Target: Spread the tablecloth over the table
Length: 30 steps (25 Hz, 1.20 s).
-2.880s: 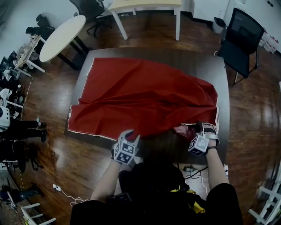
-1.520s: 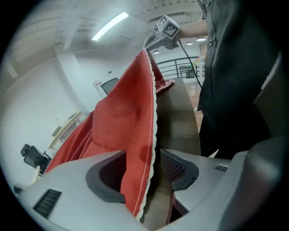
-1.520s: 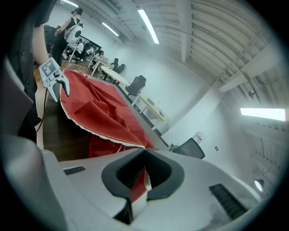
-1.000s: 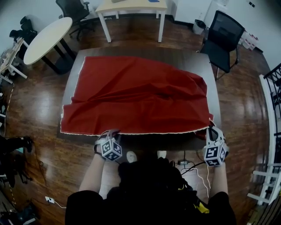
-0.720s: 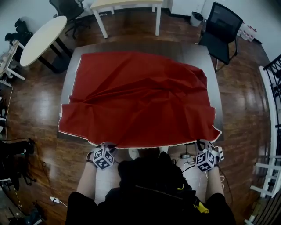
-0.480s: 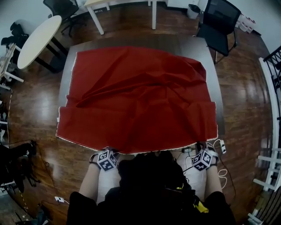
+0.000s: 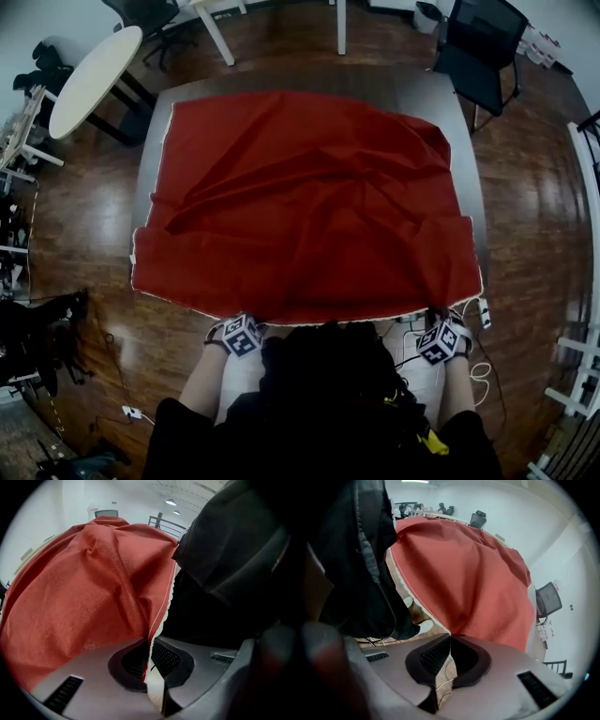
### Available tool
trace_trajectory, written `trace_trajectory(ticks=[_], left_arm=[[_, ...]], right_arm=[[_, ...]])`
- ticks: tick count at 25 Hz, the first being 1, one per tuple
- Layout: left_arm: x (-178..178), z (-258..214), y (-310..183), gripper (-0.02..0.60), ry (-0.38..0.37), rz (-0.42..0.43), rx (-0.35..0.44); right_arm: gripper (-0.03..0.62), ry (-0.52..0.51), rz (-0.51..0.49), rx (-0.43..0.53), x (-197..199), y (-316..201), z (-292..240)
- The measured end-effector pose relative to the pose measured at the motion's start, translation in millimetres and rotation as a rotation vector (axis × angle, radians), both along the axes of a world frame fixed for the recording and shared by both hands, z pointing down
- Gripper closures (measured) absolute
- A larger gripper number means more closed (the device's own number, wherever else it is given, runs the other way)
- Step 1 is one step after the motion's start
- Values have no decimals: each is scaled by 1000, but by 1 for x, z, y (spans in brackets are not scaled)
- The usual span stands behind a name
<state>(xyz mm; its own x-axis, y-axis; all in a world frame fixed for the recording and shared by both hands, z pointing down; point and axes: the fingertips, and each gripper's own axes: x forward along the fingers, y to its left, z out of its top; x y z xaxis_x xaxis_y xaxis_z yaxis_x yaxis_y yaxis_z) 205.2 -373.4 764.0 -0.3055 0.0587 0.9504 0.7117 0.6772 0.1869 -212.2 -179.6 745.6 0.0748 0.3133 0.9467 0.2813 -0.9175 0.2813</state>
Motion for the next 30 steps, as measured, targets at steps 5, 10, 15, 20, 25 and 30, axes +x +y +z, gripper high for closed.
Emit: trace_trajectory(ticks=[5, 10, 15, 20, 25, 30], left_arm=[[-6, 5, 0, 578, -58, -127, 43], [-4, 11, 3, 575, -52, -177, 14], [5, -12, 5, 400, -72, -159, -18], [31, -54, 26, 400, -120, -302, -118], [31, -96, 103, 408, -94, -382, -323], [-37, -121, 184, 408, -129, -276, -443]], right_arm=[[575, 52, 36, 12, 7, 13, -5], [462, 129, 52, 88, 3, 19, -20], [462, 157, -5, 279, -9, 3, -41], [462, 297, 68, 301, -6, 27, -85], [462, 325, 137, 29, 20, 101, -86], [462, 230, 128, -125, 41, 134, -64]])
